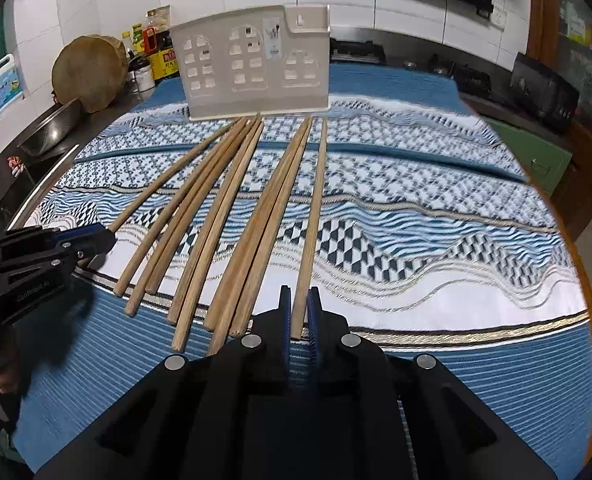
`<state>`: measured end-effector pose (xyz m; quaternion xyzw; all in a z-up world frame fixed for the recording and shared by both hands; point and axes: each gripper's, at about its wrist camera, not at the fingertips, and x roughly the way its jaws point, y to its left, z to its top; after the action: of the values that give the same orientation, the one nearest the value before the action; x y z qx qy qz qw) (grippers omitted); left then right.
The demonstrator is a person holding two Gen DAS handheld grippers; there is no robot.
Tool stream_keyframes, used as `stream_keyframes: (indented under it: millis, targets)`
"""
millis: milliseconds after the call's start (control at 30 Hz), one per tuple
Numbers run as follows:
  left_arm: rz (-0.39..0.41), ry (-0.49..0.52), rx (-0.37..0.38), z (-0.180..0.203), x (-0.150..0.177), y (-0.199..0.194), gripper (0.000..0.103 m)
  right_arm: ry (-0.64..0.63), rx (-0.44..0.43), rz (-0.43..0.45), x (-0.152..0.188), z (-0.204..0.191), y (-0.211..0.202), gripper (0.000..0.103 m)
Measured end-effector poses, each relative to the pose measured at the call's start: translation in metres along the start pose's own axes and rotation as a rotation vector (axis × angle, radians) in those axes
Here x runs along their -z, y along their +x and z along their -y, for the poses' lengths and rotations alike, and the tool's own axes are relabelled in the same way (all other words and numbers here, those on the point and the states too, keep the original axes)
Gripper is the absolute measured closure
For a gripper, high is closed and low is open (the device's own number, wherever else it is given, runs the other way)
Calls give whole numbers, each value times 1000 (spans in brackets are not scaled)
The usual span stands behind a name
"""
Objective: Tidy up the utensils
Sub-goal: 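Close the left tool on one wooden chopstick while the right tool grasps another chopstick, then lift the chopsticks upright into the white holder and open both tools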
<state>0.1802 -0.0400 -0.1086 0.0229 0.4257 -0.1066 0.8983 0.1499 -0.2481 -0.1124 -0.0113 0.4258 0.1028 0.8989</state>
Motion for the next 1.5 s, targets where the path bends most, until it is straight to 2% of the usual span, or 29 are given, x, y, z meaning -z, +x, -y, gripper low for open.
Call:
stream_keyframes:
  millis: [167,367,533,667,833,1000,1167,1500]
  targets:
    - [-1,-6,2,-3,-4,2,96,30,-31,-7,-1,7,1,95]
    - [-2,-11,6,-3,-6,5,97,30,-28,-12,-6,6,5,95]
    - [-5,-37,37,-8,-7,1,98,47,-30,-1,-6,10,0,96]
    - [19,-36,37,-8,-8,-10,98,39,-25,47,-8,11,-22,96]
    - [92,-34,45,-4,-14,-37,98,11,-13,145,-21,13,-61,96]
    - [170,-43,47,-6,-22,-61,98,-11,-29,224,-45,17,-93,96]
    - [232,-41,57,-12,-35,-79,98,-29,-56,251,-73,21,-108,96]
    - [259,-48,60,-28,-69,-90,98,-114,-69,272,-146,20,-127,96]
